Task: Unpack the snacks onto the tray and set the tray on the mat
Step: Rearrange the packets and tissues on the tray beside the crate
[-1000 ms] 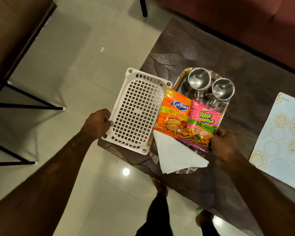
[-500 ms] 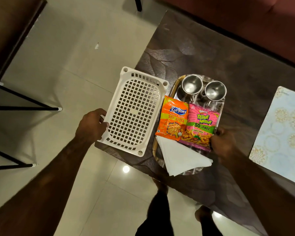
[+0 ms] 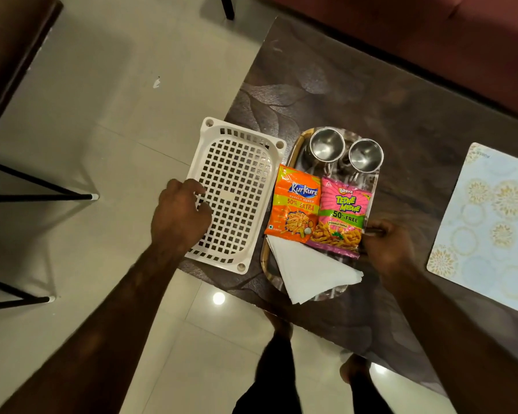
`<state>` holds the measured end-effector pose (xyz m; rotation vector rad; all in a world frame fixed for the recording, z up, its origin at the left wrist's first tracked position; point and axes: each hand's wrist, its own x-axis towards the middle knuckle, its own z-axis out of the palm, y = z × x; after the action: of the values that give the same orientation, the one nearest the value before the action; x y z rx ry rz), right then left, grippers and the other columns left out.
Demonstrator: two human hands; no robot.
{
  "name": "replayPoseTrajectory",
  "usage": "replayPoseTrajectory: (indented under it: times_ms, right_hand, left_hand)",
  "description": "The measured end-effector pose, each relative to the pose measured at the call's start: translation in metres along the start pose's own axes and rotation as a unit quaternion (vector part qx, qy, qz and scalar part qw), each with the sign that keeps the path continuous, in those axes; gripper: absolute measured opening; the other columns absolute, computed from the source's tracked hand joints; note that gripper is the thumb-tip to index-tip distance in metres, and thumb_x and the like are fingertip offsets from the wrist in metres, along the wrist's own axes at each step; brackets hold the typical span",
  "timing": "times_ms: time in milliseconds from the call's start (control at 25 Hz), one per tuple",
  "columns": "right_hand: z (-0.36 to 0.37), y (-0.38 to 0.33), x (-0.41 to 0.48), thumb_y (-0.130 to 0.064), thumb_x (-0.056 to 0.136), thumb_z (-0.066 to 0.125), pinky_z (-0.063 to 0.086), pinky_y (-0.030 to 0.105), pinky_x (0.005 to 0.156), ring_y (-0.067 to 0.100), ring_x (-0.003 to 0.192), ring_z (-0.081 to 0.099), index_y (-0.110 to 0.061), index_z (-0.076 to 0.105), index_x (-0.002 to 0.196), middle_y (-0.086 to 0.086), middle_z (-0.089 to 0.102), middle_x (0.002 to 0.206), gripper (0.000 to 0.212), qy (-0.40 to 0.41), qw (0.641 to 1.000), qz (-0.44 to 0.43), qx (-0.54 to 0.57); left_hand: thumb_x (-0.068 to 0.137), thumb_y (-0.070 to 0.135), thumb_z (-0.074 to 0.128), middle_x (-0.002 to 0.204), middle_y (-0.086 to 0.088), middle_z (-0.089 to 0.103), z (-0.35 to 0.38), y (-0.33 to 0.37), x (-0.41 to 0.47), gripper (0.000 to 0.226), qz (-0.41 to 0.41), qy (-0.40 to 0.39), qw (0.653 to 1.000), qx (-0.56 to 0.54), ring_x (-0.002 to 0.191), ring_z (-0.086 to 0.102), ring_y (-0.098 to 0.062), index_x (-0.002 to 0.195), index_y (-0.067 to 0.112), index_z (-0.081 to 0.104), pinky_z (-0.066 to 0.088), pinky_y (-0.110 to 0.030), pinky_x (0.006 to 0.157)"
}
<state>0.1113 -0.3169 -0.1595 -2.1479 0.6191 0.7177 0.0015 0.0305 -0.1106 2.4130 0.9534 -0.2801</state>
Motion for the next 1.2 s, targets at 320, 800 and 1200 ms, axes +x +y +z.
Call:
replayPoseTrajectory:
  times_ms: [320, 800, 1200]
  right_hand:
    - [-0.006, -0.003, -0.008, -0.026, 0.09, 0.06, 0.061, 0.054, 0.088, 0.028, 0.093, 0.076, -0.026, 0.073, 0.112, 0.003, 0.079, 0.101, 0.026, 0.009, 0.999, -0.035, -0.013]
    - [0.01, -0.03, -0.036, -0.038, 0.091, 0.074, 0.059, 0.037, 0.075, 0.019, 0.084, 0.077, -0.023, 0.076, 0.098, 0.004, 0.081, 0.096, 0.017, -0.135, 0.983, 0.037, 0.118]
    - [0.083, -0.112, -0.08, -0.031, 0.09, 0.078, 0.063, 0.042, 0.086, 0.017, 0.094, 0.077, -0.016, 0.071, 0.116, 0.0, 0.078, 0.105, 0.031, -0.191, 0.97, -0.101, 0.11]
  left_hand:
    - [0.094, 0.018, 0.058, 0.105, -0.004, 0.063, 0.046, 0.05, -0.024, 0.02, 0.121, -0.122, 0.981, -0.086, 0.094, 0.06, -0.018, 0.113, 0.014, 0.065, 0.046, -0.029, 0.08]
    - [0.093, 0.011, 0.058, 0.092, -0.002, 0.073, 0.049, 0.105, -0.025, 0.014, -0.051, -0.228, 0.933, -0.272, 0.086, 0.072, -0.021, 0.1, 0.015, 0.069, 0.058, -0.037, 0.078]
    - [0.073, 0.01, 0.057, 0.086, -0.004, 0.076, -0.031, 0.017, 0.012, 0.021, -0.153, -0.093, 0.942, -0.285, 0.082, 0.073, -0.024, 0.086, 0.019, 0.071, 0.057, -0.042, 0.082]
